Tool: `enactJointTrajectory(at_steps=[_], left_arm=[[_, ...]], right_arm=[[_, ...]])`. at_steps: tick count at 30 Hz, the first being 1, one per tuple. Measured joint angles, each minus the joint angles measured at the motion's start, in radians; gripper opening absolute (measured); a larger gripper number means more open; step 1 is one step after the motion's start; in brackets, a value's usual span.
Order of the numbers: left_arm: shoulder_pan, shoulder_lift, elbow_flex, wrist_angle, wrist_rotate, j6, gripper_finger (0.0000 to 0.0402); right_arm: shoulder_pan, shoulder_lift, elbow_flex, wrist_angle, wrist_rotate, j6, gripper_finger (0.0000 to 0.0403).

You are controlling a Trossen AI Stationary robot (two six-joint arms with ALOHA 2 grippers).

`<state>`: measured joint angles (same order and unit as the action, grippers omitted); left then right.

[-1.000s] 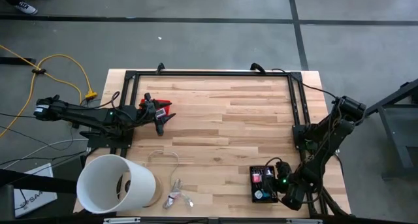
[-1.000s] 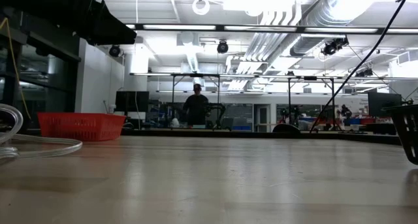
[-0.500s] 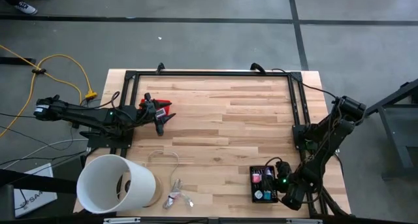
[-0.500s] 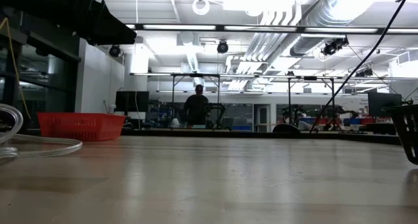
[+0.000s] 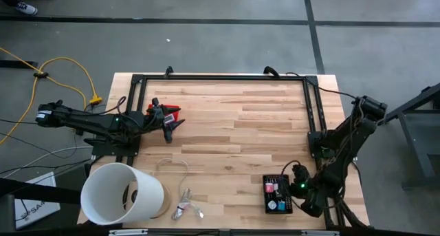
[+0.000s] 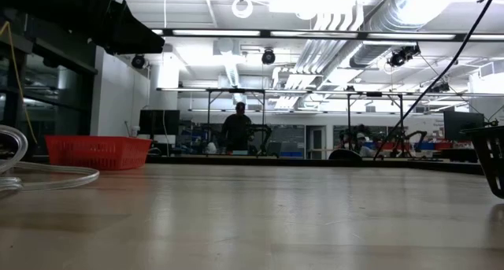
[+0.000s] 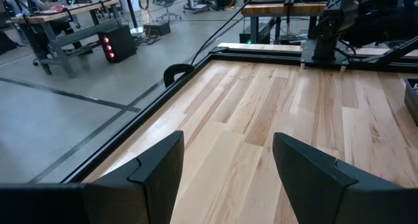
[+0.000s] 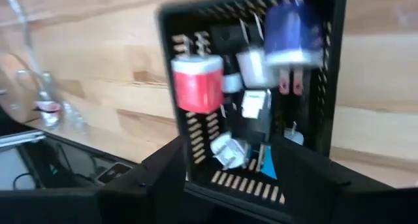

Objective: Pick & Place Office items
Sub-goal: Return to Home Position

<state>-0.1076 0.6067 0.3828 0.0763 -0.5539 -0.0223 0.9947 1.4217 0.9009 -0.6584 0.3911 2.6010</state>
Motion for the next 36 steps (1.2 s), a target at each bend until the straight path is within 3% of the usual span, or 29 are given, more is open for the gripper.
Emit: enactJointTrajectory(at_steps=[10, 17, 21, 26, 36], left_arm=[[0.0, 0.0, 0.0, 0.0, 0.0, 0.0, 0.0227], [0.0, 0.0, 0.0, 0.0, 0.0, 0.0, 0.0227], [0.0, 0.0, 0.0, 0.0, 0.0, 0.0, 0.0227], [0.0, 0.0, 0.0, 0.0, 0.0, 0.0, 0.0227], [0.0, 0.0, 0.0, 0.0, 0.0, 0.0, 0.0227]], right_arm=[[-0.006, -0.109, 0.0, -0.107, 0.111, -0.026, 0.0208], [-0.08, -0.109, 0.0, -0.129, 0.229, -0.151, 0.0208], [-0.175, -0.12, 0.0, -0.129, 0.273, -0.355, 0.0208], [-0.337, -0.148, 0.0, -0.092, 0.254, -0.69, 0.0208], [-0.612, -0.163, 0.0, 0.059, 0.141, -1.291, 0.0208]])
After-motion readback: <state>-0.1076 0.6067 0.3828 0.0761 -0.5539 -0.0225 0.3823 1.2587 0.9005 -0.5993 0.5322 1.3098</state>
